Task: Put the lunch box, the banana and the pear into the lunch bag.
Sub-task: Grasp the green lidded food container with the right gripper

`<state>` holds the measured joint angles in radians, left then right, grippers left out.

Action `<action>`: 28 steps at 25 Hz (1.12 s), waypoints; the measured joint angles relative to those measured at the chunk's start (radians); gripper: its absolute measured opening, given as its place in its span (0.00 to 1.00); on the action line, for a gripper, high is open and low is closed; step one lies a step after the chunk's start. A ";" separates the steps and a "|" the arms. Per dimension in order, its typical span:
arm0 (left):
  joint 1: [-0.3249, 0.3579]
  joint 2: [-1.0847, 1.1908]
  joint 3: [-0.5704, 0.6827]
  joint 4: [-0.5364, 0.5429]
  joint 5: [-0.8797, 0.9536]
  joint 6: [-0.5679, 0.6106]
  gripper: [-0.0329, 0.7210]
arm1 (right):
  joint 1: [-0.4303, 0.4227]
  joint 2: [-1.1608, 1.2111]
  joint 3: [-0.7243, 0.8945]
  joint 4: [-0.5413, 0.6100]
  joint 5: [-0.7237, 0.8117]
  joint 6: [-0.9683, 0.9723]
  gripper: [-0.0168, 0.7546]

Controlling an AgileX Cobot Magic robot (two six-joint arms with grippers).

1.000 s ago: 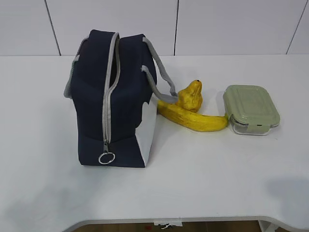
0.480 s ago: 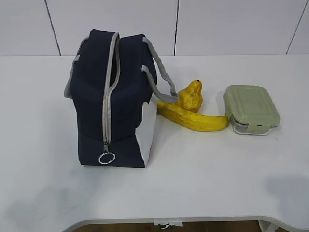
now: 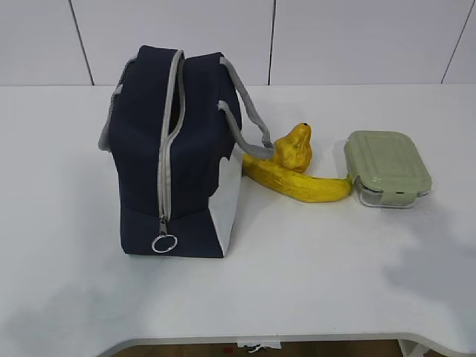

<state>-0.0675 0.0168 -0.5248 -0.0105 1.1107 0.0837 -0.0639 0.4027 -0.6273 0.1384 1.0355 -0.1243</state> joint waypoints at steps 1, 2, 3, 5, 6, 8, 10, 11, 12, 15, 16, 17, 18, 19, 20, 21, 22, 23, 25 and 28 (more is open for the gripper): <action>0.000 0.000 0.000 0.000 0.000 0.000 0.36 | 0.000 0.046 -0.008 0.000 -0.002 0.002 0.56; 0.000 0.000 0.000 0.000 0.000 0.000 0.36 | 0.000 0.085 -0.018 0.000 -0.002 0.009 0.56; 0.000 0.000 0.000 0.000 0.000 0.000 0.36 | 0.000 0.131 -0.030 0.000 -0.002 0.013 0.56; 0.000 0.000 0.000 0.001 0.000 0.000 0.36 | 0.000 0.216 -0.054 0.003 -0.002 0.025 0.56; 0.000 0.000 0.000 0.001 0.000 0.000 0.36 | 0.000 0.253 -0.067 0.010 -0.004 0.027 0.56; 0.000 0.000 0.000 0.001 0.000 0.000 0.36 | 0.000 0.339 -0.101 0.027 -0.011 0.029 0.56; 0.000 0.000 0.000 0.001 0.000 0.000 0.36 | 0.000 0.419 -0.143 0.043 -0.023 0.030 0.56; 0.000 0.000 0.000 0.001 0.000 0.000 0.36 | 0.000 0.451 -0.161 0.050 -0.027 0.030 0.56; 0.000 0.000 0.000 0.001 0.000 0.000 0.36 | 0.000 0.491 -0.184 0.055 -0.031 0.030 0.56; 0.000 0.000 0.000 0.001 0.000 0.000 0.36 | 0.000 0.603 -0.255 0.062 -0.035 0.030 0.56; 0.000 0.000 0.000 0.001 0.000 0.000 0.36 | 0.000 0.641 -0.280 0.062 -0.036 0.030 0.56; 0.000 0.000 0.000 0.001 0.000 0.000 0.36 | 0.000 0.672 -0.302 0.063 -0.036 0.030 0.56; 0.000 0.000 0.000 0.001 0.000 0.000 0.36 | 0.000 0.714 -0.332 0.068 -0.038 0.030 0.56; 0.000 0.000 0.000 0.001 0.000 0.000 0.36 | 0.000 0.743 -0.354 0.070 -0.038 0.029 0.56; 0.000 0.000 0.000 0.001 0.000 0.000 0.36 | 0.000 0.773 -0.375 0.070 -0.038 0.026 0.56; 0.000 0.000 0.000 0.001 0.000 0.000 0.36 | -0.006 0.808 -0.401 0.075 -0.034 0.016 0.56; 0.000 0.000 0.000 0.001 0.000 0.000 0.36 | -0.017 0.847 -0.429 0.095 -0.026 0.000 0.56; 0.000 0.000 0.000 0.001 0.000 0.000 0.36 | -0.034 0.874 -0.446 0.118 -0.022 -0.018 0.56; 0.000 0.000 0.000 0.001 0.000 0.000 0.36 | -0.094 0.929 -0.476 0.205 -0.019 -0.076 0.56; 0.000 0.000 0.000 0.001 0.000 0.000 0.36 | -0.200 0.991 -0.501 0.335 0.001 -0.180 0.56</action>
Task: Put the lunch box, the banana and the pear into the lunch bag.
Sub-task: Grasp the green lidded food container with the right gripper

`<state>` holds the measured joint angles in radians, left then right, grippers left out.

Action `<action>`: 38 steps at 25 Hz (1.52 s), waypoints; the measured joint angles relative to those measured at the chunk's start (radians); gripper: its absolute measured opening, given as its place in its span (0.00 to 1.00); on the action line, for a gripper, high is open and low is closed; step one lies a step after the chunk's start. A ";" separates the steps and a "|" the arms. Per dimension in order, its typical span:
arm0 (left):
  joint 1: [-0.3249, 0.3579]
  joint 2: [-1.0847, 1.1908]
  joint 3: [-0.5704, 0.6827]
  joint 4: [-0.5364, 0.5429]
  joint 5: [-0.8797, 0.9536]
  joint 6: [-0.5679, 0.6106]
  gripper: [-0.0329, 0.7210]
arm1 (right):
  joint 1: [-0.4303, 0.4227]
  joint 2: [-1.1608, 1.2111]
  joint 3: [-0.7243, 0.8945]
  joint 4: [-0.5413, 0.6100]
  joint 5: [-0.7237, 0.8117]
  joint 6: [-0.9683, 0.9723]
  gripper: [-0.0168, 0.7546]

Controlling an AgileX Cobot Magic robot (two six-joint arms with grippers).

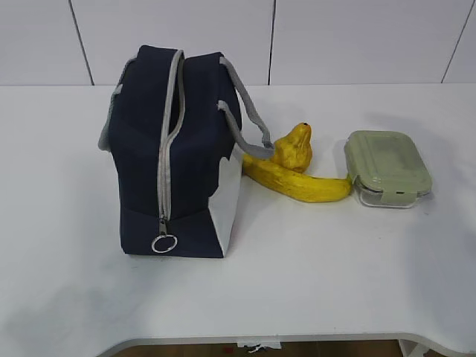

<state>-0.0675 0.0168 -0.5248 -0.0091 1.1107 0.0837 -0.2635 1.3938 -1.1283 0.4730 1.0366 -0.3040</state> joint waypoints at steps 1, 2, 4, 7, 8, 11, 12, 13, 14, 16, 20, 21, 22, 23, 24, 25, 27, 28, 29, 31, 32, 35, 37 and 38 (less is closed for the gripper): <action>0.000 0.000 0.000 0.000 0.000 0.000 0.36 | -0.044 0.033 -0.011 0.050 0.016 -0.052 0.56; 0.000 0.000 0.000 0.000 0.000 0.000 0.36 | -0.074 0.054 -0.017 0.084 0.032 -0.087 0.56; 0.000 0.000 0.000 0.000 0.000 0.000 0.36 | -0.133 0.094 -0.023 0.147 0.064 -0.161 0.56; 0.000 0.000 0.000 0.000 0.000 0.000 0.36 | -0.218 0.174 -0.033 0.268 0.131 -0.277 0.56; 0.000 0.000 0.000 0.000 0.000 0.000 0.36 | -0.239 0.204 -0.034 0.312 0.147 -0.321 0.56; 0.000 0.000 0.000 0.000 0.000 0.000 0.36 | -0.305 0.310 -0.037 0.425 0.160 -0.447 0.56; 0.000 0.000 0.000 0.000 0.000 0.000 0.36 | -0.319 0.341 -0.038 0.453 0.160 -0.477 0.56; 0.000 0.000 0.000 0.000 0.000 0.000 0.36 | -0.333 0.375 -0.038 0.468 0.160 -0.504 0.56; 0.000 0.000 0.000 0.000 0.000 0.000 0.36 | -0.338 0.398 -0.038 0.473 0.160 -0.524 0.56; 0.000 0.000 0.000 0.000 0.000 0.000 0.36 | -0.346 0.463 -0.038 0.488 0.156 -0.569 0.56; 0.000 0.000 0.000 0.000 0.000 0.000 0.36 | -0.347 0.559 -0.038 0.566 0.152 -0.620 0.56; 0.000 0.000 0.000 0.000 0.000 0.000 0.36 | -0.347 0.571 -0.038 0.574 0.150 -0.623 0.56; 0.000 0.000 0.000 0.000 0.000 0.000 0.36 | -0.347 0.579 -0.038 0.581 0.145 -0.624 0.56; 0.000 0.000 0.000 0.000 0.000 0.000 0.36 | -0.347 0.581 -0.038 0.583 0.144 -0.628 0.56; 0.000 0.000 0.000 0.000 0.000 0.000 0.36 | -0.347 0.581 -0.040 0.588 0.144 -0.628 0.56; 0.000 0.000 0.000 0.000 0.000 0.000 0.36 | -0.347 0.581 -0.041 0.592 0.144 -0.628 0.56; 0.000 0.000 0.000 0.000 0.000 0.000 0.36 | -0.347 0.581 -0.043 0.603 0.144 -0.628 0.56; 0.000 0.000 0.000 0.000 0.000 0.000 0.36 | -0.347 0.581 -0.043 0.611 0.144 -0.628 0.58; 0.000 0.000 0.000 0.000 0.000 0.000 0.36 | -0.347 0.581 -0.043 0.619 0.144 -0.629 0.60; 0.000 0.000 0.000 0.000 0.000 0.000 0.36 | -0.347 0.586 -0.049 0.638 0.144 -0.643 0.69; 0.000 0.000 0.000 0.000 0.000 0.000 0.36 | -0.347 0.593 -0.059 0.641 0.144 -0.645 0.75; 0.000 0.000 0.000 0.000 0.000 0.000 0.36 | -0.347 0.628 -0.108 0.647 0.144 -0.649 0.82; 0.000 0.000 0.000 0.000 0.000 0.000 0.36 | -0.341 0.662 -0.153 0.651 0.141 -0.651 0.83; 0.000 0.000 0.000 0.000 0.000 0.000 0.36 | -0.334 0.679 -0.175 0.651 0.141 -0.651 0.84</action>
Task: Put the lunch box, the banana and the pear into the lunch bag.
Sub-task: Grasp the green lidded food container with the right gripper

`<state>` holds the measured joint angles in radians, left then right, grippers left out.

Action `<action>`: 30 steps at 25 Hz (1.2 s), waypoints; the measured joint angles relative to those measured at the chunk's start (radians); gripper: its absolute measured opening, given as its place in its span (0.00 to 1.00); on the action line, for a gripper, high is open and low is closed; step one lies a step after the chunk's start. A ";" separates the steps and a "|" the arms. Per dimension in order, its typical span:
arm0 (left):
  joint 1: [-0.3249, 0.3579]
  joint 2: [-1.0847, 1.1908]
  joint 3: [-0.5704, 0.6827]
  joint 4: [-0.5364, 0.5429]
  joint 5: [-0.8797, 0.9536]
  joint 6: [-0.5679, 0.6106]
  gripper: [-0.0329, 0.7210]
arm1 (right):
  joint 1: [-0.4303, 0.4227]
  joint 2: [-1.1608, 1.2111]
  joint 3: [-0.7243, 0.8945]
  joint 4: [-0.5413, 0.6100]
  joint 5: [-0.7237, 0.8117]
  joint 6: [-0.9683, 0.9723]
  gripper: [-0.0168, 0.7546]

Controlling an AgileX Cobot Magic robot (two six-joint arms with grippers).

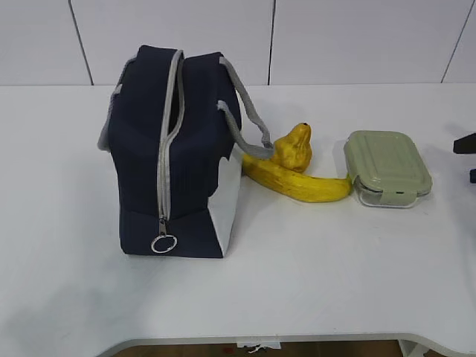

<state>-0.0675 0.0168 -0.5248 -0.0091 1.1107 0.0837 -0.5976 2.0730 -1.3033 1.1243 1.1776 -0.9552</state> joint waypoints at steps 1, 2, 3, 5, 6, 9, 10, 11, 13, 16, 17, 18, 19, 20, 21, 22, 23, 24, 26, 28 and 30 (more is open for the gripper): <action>0.000 0.000 0.000 0.000 0.000 0.000 0.36 | 0.005 0.010 -0.017 0.002 0.000 0.000 0.84; 0.000 0.000 0.000 0.000 0.000 0.000 0.36 | 0.014 0.019 -0.032 0.004 0.000 -0.002 0.84; 0.000 0.000 0.000 0.000 0.000 0.000 0.36 | 0.029 0.030 -0.050 0.004 0.000 -0.002 0.84; 0.000 0.000 0.000 0.000 0.000 0.000 0.36 | 0.055 0.044 -0.076 0.004 0.000 -0.002 0.84; 0.000 0.000 0.000 0.000 0.000 0.000 0.36 | 0.063 0.047 -0.082 0.004 0.000 -0.002 0.84; 0.000 0.000 0.000 0.000 0.000 0.000 0.36 | 0.088 0.058 -0.115 0.004 0.000 -0.002 0.83; 0.000 0.000 0.000 0.000 0.000 0.000 0.36 | 0.094 0.061 -0.125 0.004 0.000 -0.002 0.83; 0.000 0.000 0.000 0.000 0.000 0.000 0.36 | 0.100 0.068 -0.131 0.006 0.000 -0.002 0.83; 0.000 0.000 0.000 0.000 0.000 0.000 0.36 | 0.109 0.083 -0.143 0.005 0.000 -0.002 0.82; 0.000 0.000 0.000 0.000 0.000 0.000 0.36 | 0.125 0.114 -0.148 0.010 0.000 -0.002 0.81; 0.000 0.000 0.000 0.000 0.000 0.000 0.36 | 0.130 0.119 -0.148 0.010 0.000 -0.002 0.81; 0.000 0.000 0.000 0.000 0.000 0.000 0.36 | 0.137 0.124 -0.148 0.010 0.000 -0.002 0.80; 0.000 0.000 0.000 0.000 0.000 0.000 0.36 | 0.145 0.125 -0.148 0.010 0.000 -0.002 0.80; 0.000 0.000 0.000 0.000 0.000 0.000 0.36 | 0.153 0.125 -0.148 0.012 0.000 -0.004 0.80; 0.000 0.000 0.000 0.000 0.000 0.000 0.36 | 0.158 0.125 -0.148 0.012 0.000 -0.004 0.80; 0.000 0.000 0.000 0.000 0.000 0.000 0.36 | 0.164 0.125 -0.148 0.013 0.000 -0.004 0.80; 0.000 0.000 0.000 0.000 0.000 0.000 0.36 | 0.168 0.128 -0.148 0.016 0.000 -0.004 0.79; 0.000 0.000 0.000 0.000 0.000 0.000 0.36 | 0.172 0.130 -0.148 0.018 0.000 -0.004 0.79; 0.000 0.000 0.000 0.000 0.000 0.000 0.36 | 0.176 0.134 -0.148 0.018 0.000 -0.004 0.79; 0.000 0.000 0.000 0.000 0.000 0.000 0.36 | 0.178 0.137 -0.148 0.019 0.000 -0.004 0.79; 0.000 0.000 0.000 0.000 0.000 0.000 0.36 | 0.178 0.141 -0.148 0.019 0.000 -0.004 0.79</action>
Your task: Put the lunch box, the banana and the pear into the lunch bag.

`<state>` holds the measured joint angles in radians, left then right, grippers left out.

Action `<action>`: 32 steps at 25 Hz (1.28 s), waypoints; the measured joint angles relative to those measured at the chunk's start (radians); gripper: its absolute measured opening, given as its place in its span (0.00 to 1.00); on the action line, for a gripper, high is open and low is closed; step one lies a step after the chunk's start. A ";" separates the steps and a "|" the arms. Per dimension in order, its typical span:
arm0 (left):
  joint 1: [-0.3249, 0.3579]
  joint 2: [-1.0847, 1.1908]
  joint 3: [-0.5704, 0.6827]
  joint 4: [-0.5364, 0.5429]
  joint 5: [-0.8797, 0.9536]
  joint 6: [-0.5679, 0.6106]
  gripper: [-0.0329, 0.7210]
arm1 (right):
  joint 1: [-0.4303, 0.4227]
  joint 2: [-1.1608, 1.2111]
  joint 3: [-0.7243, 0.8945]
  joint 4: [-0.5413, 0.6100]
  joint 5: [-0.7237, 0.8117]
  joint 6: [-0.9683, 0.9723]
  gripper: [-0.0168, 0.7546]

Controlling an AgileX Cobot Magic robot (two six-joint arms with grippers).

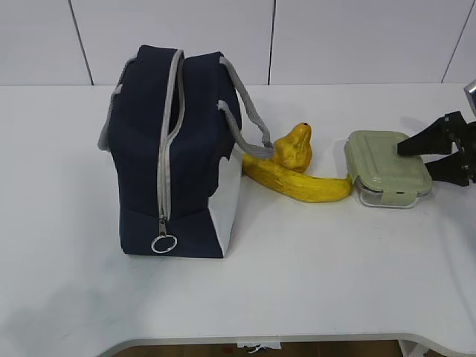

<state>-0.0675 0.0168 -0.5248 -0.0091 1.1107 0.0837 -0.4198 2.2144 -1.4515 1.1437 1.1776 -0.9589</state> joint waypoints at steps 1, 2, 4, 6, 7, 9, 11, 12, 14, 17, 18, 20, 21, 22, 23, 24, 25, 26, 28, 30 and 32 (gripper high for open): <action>0.000 0.000 0.000 0.000 0.000 0.000 0.36 | 0.000 0.000 0.000 0.000 0.000 0.000 0.79; 0.000 0.000 0.000 0.000 0.000 0.000 0.36 | 0.000 0.000 0.000 0.000 0.000 0.000 0.79; 0.000 0.000 0.000 0.000 0.000 0.000 0.36 | 0.000 0.002 0.000 0.004 0.000 0.000 0.79; 0.000 0.000 0.000 0.000 0.000 0.000 0.36 | 0.000 0.007 0.000 0.006 0.000 0.000 0.79; 0.000 0.000 0.000 0.000 0.000 0.000 0.36 | 0.000 0.010 0.000 0.006 0.000 0.000 0.79; 0.000 0.000 0.000 0.000 0.000 0.000 0.36 | 0.000 0.012 0.000 0.006 0.000 0.000 0.79; 0.000 0.000 0.000 0.000 0.000 0.000 0.36 | 0.000 0.012 0.000 0.006 0.000 0.000 0.79; 0.000 0.000 0.000 0.000 0.000 0.000 0.36 | 0.000 0.012 0.000 0.006 0.000 0.000 0.78; 0.000 0.000 0.000 0.000 0.000 0.000 0.36 | 0.000 0.012 0.000 0.006 0.000 0.000 0.77; 0.000 0.000 0.000 0.000 0.000 0.000 0.36 | 0.000 0.012 0.000 0.006 0.000 0.000 0.73; 0.000 0.000 0.000 0.000 0.000 0.000 0.36 | 0.000 0.012 0.000 0.006 0.000 0.000 0.72; 0.000 0.000 0.000 0.000 0.000 0.000 0.36 | 0.000 0.012 0.000 0.006 0.000 0.000 0.69; 0.000 0.000 0.000 0.000 0.000 0.000 0.36 | 0.000 0.012 0.000 0.006 0.000 0.000 0.68; 0.000 0.000 0.000 0.000 0.000 0.000 0.36 | 0.000 0.012 0.000 0.006 0.000 0.000 0.68; 0.000 0.000 0.000 0.000 0.000 0.000 0.36 | 0.000 0.012 0.000 0.006 0.000 0.000 0.67; 0.000 0.000 0.000 0.000 0.000 0.000 0.36 | 0.000 0.012 0.000 0.008 0.000 0.000 0.67; 0.000 0.000 0.000 0.000 0.000 0.000 0.36 | 0.000 0.012 0.000 0.008 0.000 0.000 0.67; 0.000 0.000 0.000 0.000 0.000 0.000 0.36 | 0.000 0.012 0.000 0.008 0.000 0.000 0.67; 0.000 0.000 0.000 0.000 0.000 0.000 0.36 | 0.002 0.012 0.000 0.008 0.000 0.000 0.67; 0.000 0.000 0.000 0.000 0.000 0.000 0.36 | 0.009 0.012 0.000 0.008 0.000 0.000 0.66; 0.000 0.000 0.000 0.000 0.000 0.000 0.36 | 0.013 0.012 0.000 0.008 0.000 0.000 0.65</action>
<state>-0.0675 0.0168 -0.5248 -0.0091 1.1107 0.0837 -0.4066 2.2266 -1.4515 1.1513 1.1776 -0.9589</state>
